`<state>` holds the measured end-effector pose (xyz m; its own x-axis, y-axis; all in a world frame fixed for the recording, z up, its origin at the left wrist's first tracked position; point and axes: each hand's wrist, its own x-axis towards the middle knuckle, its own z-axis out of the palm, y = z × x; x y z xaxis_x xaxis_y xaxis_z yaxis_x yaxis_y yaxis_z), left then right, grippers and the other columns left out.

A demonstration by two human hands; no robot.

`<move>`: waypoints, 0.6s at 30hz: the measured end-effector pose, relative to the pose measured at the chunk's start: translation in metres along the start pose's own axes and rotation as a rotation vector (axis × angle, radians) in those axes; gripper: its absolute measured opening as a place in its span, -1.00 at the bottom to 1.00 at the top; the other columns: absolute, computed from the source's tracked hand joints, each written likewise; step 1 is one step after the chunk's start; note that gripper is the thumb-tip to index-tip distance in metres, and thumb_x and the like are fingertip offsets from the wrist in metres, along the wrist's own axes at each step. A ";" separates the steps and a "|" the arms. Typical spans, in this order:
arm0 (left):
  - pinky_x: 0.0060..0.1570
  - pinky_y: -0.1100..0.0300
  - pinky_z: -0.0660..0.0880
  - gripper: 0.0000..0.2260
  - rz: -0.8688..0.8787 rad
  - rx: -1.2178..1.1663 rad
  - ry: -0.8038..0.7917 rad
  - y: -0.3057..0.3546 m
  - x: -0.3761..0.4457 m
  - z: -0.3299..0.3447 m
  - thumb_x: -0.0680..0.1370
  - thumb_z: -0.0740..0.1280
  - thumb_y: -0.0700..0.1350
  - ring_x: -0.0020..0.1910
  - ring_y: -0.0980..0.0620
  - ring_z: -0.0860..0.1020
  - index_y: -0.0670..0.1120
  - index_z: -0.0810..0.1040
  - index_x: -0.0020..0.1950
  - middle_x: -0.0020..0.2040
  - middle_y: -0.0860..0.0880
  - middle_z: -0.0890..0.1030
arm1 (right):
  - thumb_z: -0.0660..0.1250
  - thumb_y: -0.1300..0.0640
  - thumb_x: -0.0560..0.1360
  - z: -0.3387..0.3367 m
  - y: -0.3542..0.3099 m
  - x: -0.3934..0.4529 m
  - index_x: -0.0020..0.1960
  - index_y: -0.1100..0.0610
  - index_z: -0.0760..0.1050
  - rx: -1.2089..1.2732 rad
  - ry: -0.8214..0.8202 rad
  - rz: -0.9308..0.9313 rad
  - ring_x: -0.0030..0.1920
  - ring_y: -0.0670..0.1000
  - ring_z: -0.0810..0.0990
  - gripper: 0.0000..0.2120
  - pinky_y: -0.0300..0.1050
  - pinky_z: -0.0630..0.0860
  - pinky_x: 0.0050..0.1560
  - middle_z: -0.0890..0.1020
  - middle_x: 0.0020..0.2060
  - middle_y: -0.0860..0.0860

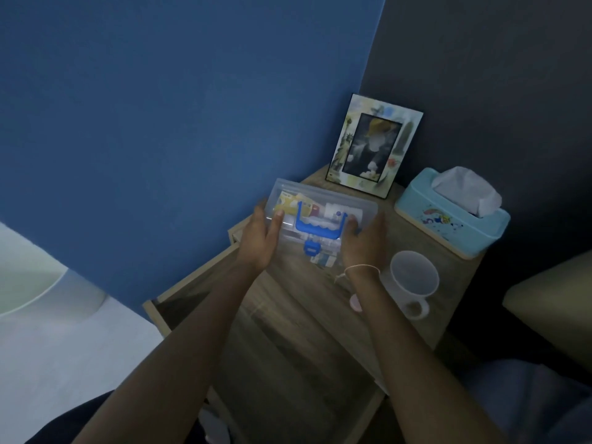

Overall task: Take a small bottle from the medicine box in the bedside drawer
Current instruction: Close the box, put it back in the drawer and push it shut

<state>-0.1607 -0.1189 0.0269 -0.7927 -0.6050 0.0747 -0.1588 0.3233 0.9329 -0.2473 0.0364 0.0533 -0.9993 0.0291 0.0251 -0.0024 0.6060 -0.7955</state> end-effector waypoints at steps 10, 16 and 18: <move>0.28 0.20 0.32 -0.60 -0.113 -0.045 0.039 0.009 -0.010 -0.019 0.61 0.17 0.08 0.30 0.06 0.43 -0.03 0.36 0.41 0.31 0.04 0.50 | 0.27 0.07 0.55 -0.017 -0.016 -0.009 0.28 0.11 0.42 0.149 -0.146 0.089 0.05 0.15 0.63 -0.67 0.08 0.58 0.07 0.60 0.13 0.10; 0.13 0.11 0.49 -0.68 -0.140 -0.126 0.105 0.019 -0.052 -0.074 0.60 0.20 0.04 0.13 0.01 0.57 -0.01 0.44 0.33 0.14 0.03 0.58 | 0.28 0.10 0.54 -0.037 -0.027 -0.067 0.31 0.10 0.42 0.117 -0.273 -0.058 0.01 0.10 0.64 -0.65 0.03 0.58 0.00 0.64 0.08 0.07; 0.12 0.07 0.51 -0.70 -0.161 -0.125 0.119 0.022 -0.067 -0.092 0.60 0.22 0.02 0.11 -0.02 0.59 -0.02 0.46 0.30 0.15 -0.03 0.60 | 0.29 0.11 0.53 -0.044 -0.030 -0.090 0.28 0.10 0.44 0.129 -0.309 -0.096 0.03 0.11 0.64 -0.67 0.03 0.57 0.02 0.65 0.08 0.08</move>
<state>-0.0572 -0.1385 0.0752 -0.6871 -0.7252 -0.0446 -0.1980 0.1278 0.9718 -0.1558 0.0505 0.1018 -0.9586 -0.2773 -0.0654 -0.0820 0.4883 -0.8688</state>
